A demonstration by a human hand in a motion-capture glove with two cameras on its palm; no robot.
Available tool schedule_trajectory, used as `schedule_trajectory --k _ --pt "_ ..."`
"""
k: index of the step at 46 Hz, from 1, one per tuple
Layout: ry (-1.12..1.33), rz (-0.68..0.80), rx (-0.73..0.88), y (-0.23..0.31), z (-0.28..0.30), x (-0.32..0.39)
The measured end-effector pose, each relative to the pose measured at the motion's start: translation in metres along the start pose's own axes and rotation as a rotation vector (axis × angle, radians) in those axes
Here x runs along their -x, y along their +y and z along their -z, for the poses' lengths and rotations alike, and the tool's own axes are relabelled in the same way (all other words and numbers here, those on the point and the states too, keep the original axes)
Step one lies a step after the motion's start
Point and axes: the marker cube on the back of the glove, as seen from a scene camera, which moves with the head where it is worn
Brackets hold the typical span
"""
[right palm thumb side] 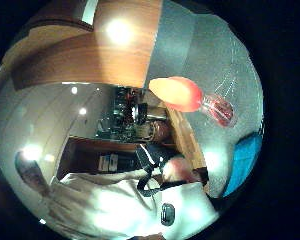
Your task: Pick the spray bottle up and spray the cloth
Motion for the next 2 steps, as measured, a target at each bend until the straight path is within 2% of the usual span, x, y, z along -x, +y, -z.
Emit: schedule_trajectory --k 2 --pt "0.000 0.013 0.014 -0.0014 -0.0009 0.0012"
